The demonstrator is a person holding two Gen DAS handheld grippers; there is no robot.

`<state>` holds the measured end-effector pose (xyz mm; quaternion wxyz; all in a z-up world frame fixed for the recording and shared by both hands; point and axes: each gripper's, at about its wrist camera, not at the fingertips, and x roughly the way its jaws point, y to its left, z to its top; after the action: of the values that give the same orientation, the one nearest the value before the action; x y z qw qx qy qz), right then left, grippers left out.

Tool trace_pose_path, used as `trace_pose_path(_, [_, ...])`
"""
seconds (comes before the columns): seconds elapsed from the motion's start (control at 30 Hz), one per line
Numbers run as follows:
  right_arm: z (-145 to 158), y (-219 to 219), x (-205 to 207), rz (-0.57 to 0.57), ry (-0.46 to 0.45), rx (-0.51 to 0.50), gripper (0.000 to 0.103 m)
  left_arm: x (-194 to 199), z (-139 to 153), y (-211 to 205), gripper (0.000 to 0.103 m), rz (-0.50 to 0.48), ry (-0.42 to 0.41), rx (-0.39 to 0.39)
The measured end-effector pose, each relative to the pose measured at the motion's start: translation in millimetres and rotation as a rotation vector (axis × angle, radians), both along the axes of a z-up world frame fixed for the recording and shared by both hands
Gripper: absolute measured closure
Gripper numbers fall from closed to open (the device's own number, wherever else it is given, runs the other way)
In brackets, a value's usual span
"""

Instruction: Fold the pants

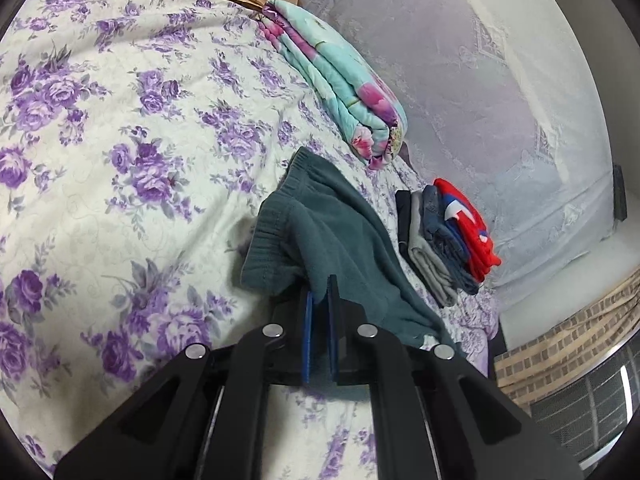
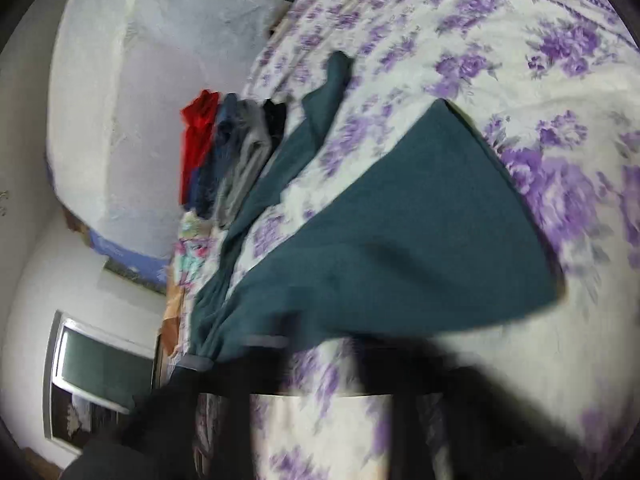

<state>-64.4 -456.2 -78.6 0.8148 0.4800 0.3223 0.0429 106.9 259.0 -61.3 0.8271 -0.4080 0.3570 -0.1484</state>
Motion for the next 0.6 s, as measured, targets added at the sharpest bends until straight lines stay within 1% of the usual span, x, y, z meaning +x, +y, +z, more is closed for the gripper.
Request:
trace_pose_path(0.07, [19.1, -4.8, -12.1, -0.001, -0.055, -0.034, 0.101, -4.1, 11.7, 0.8, 0.097, 0.009, -0.016, 0.019])
trace_pose_path(0.13, [48.3, -12.9, -34.3, 0.006, -0.134, -0.049, 0.101, -9.7, 26.1, -0.3, 0.097, -0.003, -0.037, 0.032])
trace_pose_path(0.17, [58.9, -15.1, -42.3, 0.006, -0.149, -0.071, 0.101, -13.3, 34.2, -1.3, 0.098, -0.019, -0.047, 0.022])
trace_pose_path(0.2, [69.1, -17.8, -51.6, -0.001, -0.153, -0.120, 0.101, -16.3, 39.0, -2.2, 0.098, -0.032, -0.052, 0.014])
trace_pose_path(0.23, [73.5, -20.2, -57.0, -0.013, -0.145, -0.158, 0.101, -19.6, 42.8, -3.6, 0.098, -0.043, -0.056, 0.014])
trace_pose_path(0.27, [72.5, -25.7, -65.0, -0.033, -0.116, -0.190, 0.101, -25.3, 44.0, -5.4, 0.098, -0.055, -0.055, 0.028])
trace_pose_path(0.33, [54.8, -35.7, -71.3, -0.023, -0.056, -0.159, 0.101, -34.5, 36.2, -4.9, 0.098, -0.062, -0.037, 0.051])
trace_pose_path(0.37, [39.4, -39.7, -73.1, -0.008, 0.002, -0.158, 0.098, -37.2, 26.2, -2.7, 0.098, -0.062, -0.006, 0.074])
trace_pose_path(0.4, [27.8, -43.6, -77.1, -0.030, 0.078, -0.192, 0.097, -39.2, 12.6, 2.5, 0.098, -0.046, 0.040, 0.100])
trace_pose_path(0.43, [22.9, -46.5, -80.2, -0.044, 0.109, -0.206, 0.095, -42.5, 0.3, 9.1, 0.097, -0.018, 0.081, 0.113])
trace_pose_path(0.47, [19.1, -54.1, -87.4, -0.058, 0.114, -0.189, 0.097, -46.9, -9.5, 16.1, 0.097, 0.005, 0.106, 0.104])
trace_pose_path(0.5, [21.2, -64.1, -96.8, -0.088, 0.090, -0.152, 0.095, -51.1, -14.9, 21.0, 0.097, 0.010, 0.113, 0.082])
trace_pose_path(0.53, [26.9, -73.8, -106.0, -0.144, 0.079, -0.146, 0.090, -55.4, -15.6, 24.0, 0.097, 0.007, 0.108, 0.062])
trace_pose_path(0.57, [35.4, -80.9, -114.1, -0.199, 0.070, -0.162, 0.089, -58.1, -11.4, 23.8, 0.097, 0.004, 0.093, 0.073])
trace_pose_path(0.6, [47.0, -88.0, -123.0, -0.267, 0.065, -0.209, 0.084, -59.6, -2.1, 20.4, 0.096, 0.001, 0.066, 0.108])
